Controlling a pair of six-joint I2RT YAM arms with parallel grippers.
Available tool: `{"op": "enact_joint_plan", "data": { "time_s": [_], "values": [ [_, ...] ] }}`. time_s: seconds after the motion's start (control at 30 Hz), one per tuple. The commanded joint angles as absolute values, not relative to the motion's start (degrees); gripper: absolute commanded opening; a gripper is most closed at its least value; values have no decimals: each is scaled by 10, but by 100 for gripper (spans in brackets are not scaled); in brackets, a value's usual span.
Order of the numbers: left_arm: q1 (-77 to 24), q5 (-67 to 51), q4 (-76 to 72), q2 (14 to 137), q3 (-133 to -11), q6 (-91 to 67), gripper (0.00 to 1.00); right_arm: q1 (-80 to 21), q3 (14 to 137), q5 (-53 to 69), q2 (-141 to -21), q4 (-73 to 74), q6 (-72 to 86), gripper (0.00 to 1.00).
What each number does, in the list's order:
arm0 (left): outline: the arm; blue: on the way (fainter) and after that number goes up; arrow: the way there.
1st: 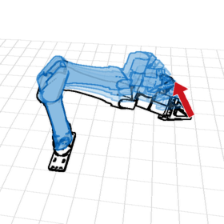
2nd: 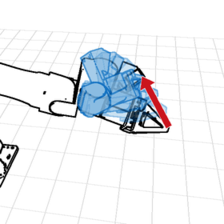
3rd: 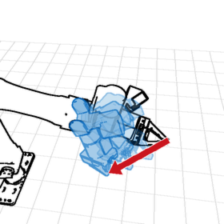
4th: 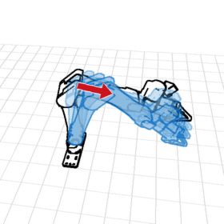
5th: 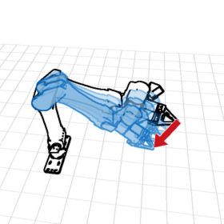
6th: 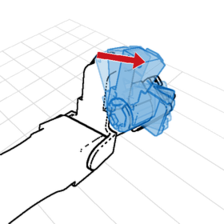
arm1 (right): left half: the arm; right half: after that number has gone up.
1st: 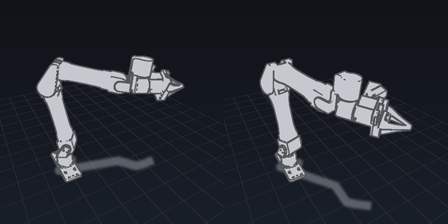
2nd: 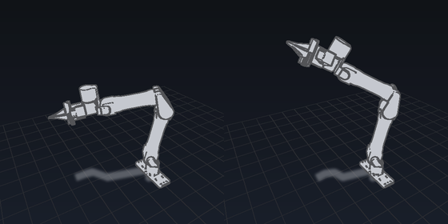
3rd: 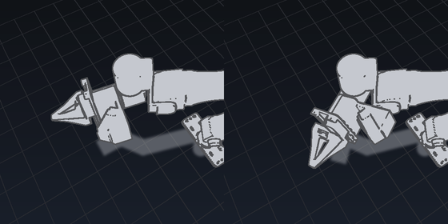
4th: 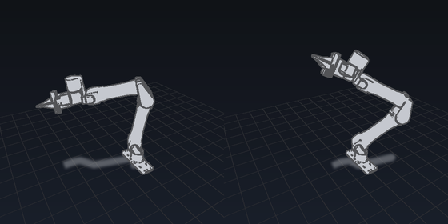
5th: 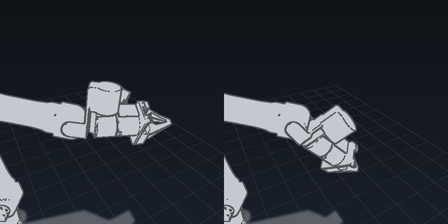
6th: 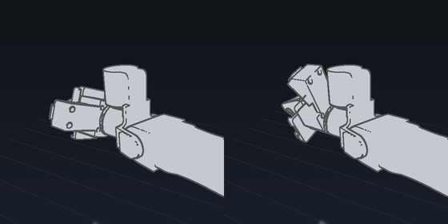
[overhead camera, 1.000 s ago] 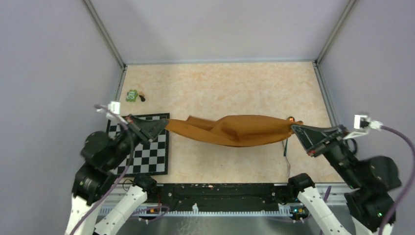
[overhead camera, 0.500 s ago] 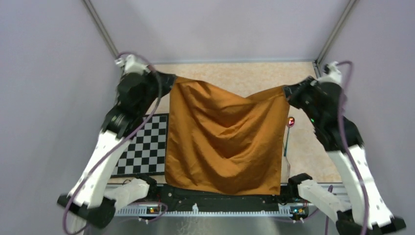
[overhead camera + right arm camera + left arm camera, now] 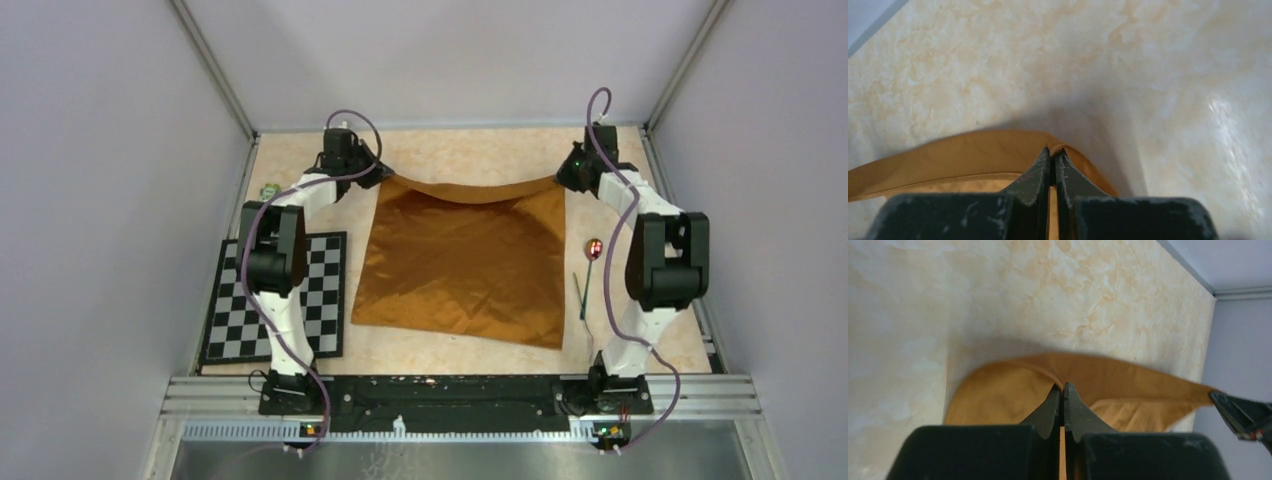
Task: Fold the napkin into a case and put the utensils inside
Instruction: Fold and flatten the napkin at the center of the board.
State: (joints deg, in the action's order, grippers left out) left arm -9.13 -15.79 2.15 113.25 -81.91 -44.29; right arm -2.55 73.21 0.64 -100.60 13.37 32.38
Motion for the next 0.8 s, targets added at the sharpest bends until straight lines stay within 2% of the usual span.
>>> {"op": "enact_joint_plan", "data": {
  "time_s": [0.0, 0.17, 0.47, 0.57, 0.77],
  "values": [
    [-83, -262, -76, 1165, -856, -439, 0, -11, 848, 119, -1081, 104, 293, 0],
    [-82, -266, -63, 1123, -797, -427, 0, -11, 835, 173, -1078, 159, 285, 0],
    [-83, -264, 72, 916, -548, -401, 0, -11, 576, 174, -854, 207, 288, 0],
    [-84, -303, 75, 866, -468, -386, 0, -11, 527, 155, -791, 230, 282, 0],
    [-85, -299, 141, 807, -402, -355, 0, -10, 465, 147, -743, 269, 282, 0]
  ]
}}
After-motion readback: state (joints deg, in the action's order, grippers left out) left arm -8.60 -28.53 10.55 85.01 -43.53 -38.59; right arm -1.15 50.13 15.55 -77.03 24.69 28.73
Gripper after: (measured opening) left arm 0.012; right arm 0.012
